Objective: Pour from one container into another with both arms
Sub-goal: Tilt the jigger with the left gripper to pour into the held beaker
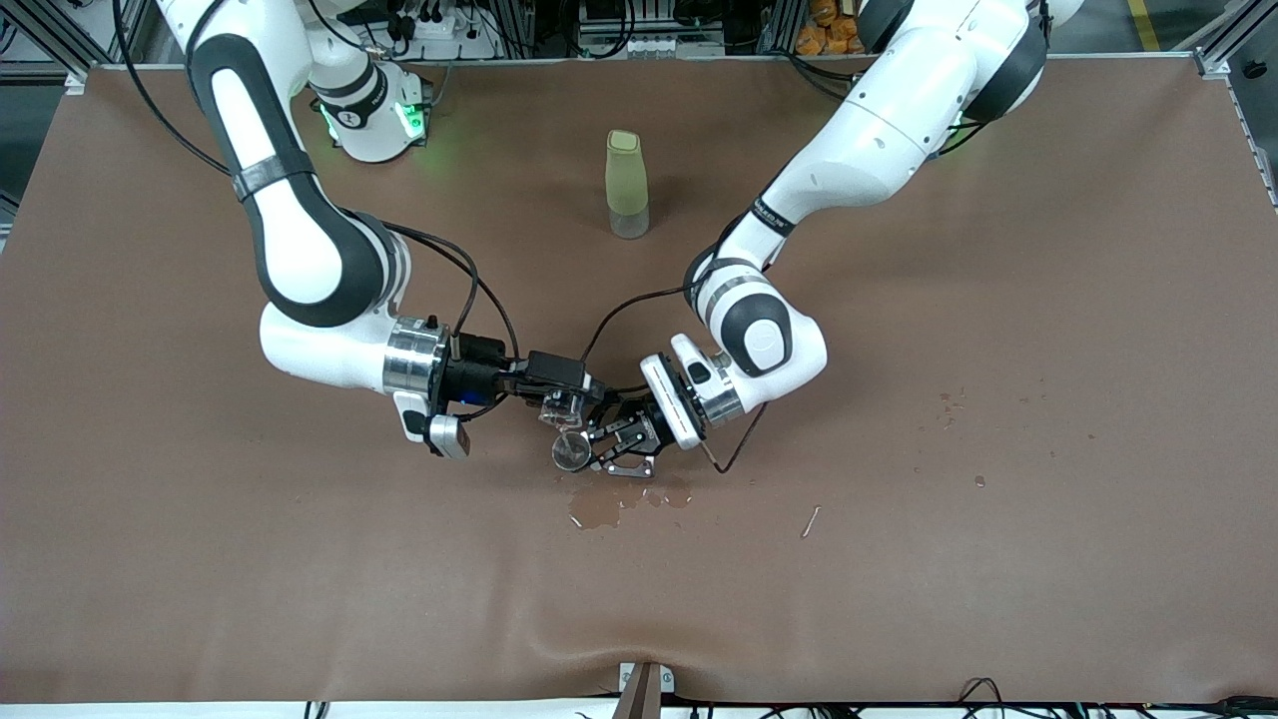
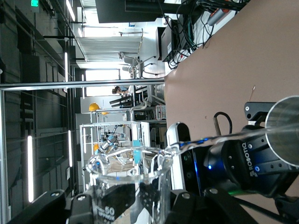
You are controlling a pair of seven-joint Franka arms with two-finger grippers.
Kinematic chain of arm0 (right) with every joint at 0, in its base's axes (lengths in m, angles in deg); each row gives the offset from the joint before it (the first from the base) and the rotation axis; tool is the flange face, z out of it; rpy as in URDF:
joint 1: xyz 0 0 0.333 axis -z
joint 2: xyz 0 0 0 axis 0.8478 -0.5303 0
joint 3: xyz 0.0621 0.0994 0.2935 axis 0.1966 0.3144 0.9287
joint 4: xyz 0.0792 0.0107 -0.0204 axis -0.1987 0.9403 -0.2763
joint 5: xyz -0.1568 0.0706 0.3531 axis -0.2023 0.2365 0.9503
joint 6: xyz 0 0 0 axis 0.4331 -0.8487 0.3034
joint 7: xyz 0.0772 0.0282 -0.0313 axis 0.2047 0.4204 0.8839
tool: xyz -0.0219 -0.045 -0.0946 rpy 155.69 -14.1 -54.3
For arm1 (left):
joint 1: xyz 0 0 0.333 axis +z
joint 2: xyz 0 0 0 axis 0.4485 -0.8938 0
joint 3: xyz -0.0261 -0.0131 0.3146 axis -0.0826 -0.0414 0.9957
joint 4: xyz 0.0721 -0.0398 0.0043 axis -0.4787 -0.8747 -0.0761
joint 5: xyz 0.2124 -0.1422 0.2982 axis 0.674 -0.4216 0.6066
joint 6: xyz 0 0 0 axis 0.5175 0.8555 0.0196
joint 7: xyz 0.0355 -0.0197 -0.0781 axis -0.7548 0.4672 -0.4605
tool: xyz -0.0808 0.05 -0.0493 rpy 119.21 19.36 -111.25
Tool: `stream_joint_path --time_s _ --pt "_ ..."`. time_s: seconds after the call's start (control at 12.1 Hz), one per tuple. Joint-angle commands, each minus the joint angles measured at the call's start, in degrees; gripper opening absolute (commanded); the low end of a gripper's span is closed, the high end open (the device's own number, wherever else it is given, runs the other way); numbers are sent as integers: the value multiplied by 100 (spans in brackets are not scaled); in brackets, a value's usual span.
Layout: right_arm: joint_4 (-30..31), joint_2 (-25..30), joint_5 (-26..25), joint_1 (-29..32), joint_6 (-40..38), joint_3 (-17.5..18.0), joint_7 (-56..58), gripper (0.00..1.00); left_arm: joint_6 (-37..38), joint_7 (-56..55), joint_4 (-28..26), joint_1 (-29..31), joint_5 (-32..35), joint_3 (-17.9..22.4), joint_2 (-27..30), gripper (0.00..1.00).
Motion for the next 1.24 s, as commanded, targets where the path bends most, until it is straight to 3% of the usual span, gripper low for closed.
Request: stream_joint_path --time_s 0.0,1.16 --pt "220 245 120 -39 -10 -61 -313 0 -3 163 83 -39 -209 25 -33 0" --pt "36 201 120 -12 -19 -69 -1386 0 -3 154 83 -21 -209 25 -33 0"
